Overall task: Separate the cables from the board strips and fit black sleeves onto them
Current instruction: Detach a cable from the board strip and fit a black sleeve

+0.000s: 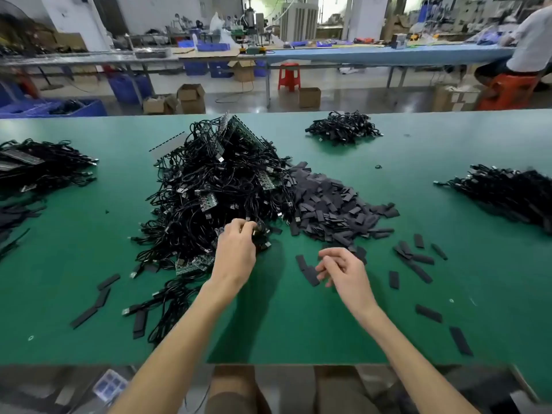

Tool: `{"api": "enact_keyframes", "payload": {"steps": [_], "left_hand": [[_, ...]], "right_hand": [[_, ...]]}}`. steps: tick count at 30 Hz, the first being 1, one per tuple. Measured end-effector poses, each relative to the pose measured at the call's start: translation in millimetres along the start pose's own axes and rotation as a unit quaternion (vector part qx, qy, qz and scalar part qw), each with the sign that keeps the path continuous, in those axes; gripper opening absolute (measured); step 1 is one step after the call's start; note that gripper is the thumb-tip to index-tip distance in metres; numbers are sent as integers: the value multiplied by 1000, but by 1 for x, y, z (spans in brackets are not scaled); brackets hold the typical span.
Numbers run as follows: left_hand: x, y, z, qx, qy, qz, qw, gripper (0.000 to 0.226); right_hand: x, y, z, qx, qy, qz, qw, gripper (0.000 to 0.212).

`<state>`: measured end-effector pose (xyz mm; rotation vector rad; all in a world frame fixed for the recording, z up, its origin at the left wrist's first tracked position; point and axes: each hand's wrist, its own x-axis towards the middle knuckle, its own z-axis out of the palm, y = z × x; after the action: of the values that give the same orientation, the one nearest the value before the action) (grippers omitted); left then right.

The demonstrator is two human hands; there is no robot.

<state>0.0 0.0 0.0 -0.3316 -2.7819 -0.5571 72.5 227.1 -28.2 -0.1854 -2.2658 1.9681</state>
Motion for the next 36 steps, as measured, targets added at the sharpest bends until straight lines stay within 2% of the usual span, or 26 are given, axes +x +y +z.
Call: {"api": "enact_keyframes", "payload": {"steps": [5, 11, 15, 18, 22, 27, 30, 33, 36], "left_hand": [[22, -11, 12, 108, 5, 10, 994, 48], [27, -20, 22, 222, -25, -53, 973, 55], [39, -19, 18, 257, -45, -53, 964, 33], [51, -20, 10, 262, -74, -41, 961, 21], [62, -21, -4, 273, -126, -21, 954, 39], [64, -22, -10, 298, -156, 14, 942, 37], [59, -21, -14, 285, -147, 22, 947, 30], [50, -23, -13, 247, -126, 31, 960, 31], [44, -32, -14, 168, -32, 73, 983, 38]], "right_hand": [[4, 21, 11, -58, 32, 3, 998, 12], [7, 21, 7, -39, 53, -3, 998, 17], [7, 19, 8, -37, 55, -5, 998, 18], [7, 18, 7, -37, 56, -5, 998, 18], [6, 18, 7, -37, 52, -6, 998, 19], [5, 18, 5, -40, 49, -6, 998, 20], [4, 18, 5, -46, 49, -8, 998, 20], [4, 18, 5, -53, 49, -10, 997, 20], [4, 19, 6, -56, 50, -8, 997, 21]]}}
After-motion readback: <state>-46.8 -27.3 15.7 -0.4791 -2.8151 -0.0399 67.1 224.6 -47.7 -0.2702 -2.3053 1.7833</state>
